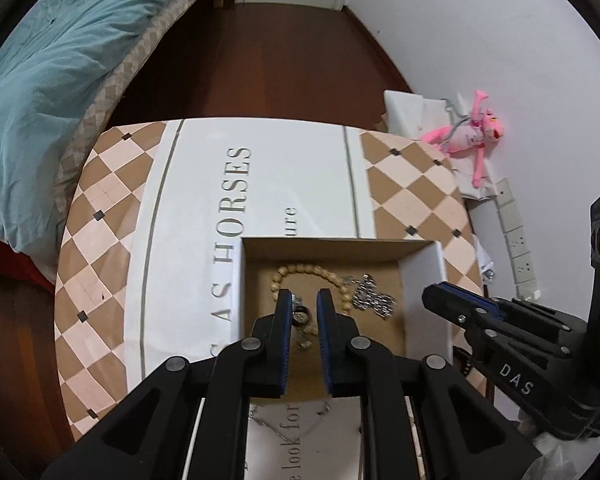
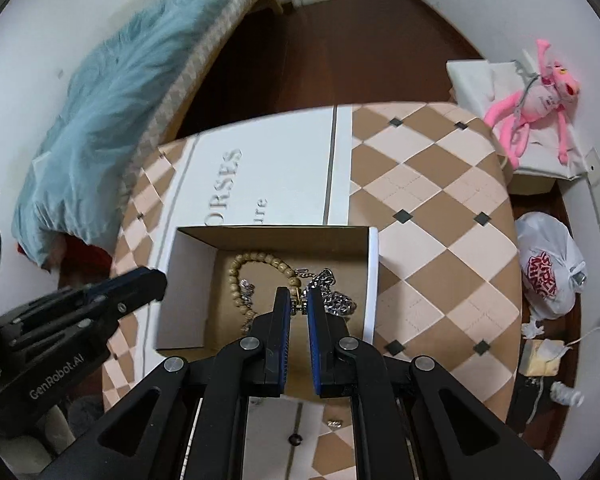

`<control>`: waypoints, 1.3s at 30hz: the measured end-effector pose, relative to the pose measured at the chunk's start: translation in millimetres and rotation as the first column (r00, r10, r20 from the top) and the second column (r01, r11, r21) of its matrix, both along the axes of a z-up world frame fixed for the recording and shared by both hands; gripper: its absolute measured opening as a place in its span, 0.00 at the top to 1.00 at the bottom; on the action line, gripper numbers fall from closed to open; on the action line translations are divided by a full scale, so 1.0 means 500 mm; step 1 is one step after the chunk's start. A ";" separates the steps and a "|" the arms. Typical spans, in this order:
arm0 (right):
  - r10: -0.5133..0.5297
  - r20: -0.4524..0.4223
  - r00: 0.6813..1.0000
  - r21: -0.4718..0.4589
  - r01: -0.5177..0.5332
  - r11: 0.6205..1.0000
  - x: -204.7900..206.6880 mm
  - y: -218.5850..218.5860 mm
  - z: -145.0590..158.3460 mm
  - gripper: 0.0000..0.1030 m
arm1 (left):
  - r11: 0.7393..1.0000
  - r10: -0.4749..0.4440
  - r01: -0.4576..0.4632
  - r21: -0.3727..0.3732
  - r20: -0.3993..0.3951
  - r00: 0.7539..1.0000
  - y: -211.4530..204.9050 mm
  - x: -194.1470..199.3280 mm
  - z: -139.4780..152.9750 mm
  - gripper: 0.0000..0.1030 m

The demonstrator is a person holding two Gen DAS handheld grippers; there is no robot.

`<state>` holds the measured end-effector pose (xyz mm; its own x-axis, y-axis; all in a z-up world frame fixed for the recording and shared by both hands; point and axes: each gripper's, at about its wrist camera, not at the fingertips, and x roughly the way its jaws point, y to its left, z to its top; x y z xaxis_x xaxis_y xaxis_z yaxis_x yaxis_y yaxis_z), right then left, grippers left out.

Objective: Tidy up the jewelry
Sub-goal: 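Carry the earring and ring into the white box and open both tools, then withdraw both tools from the box toward the black smartwatch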

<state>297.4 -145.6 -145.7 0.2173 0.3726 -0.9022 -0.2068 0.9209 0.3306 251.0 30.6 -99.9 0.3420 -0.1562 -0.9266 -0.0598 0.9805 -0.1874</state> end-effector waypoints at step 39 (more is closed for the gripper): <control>-0.074 0.193 0.978 -0.182 0.110 0.977 -0.169 -0.056 0.124 0.07 | 0.981 0.090 -0.123 0.149 0.209 0.974 0.014 -0.148 0.122 0.04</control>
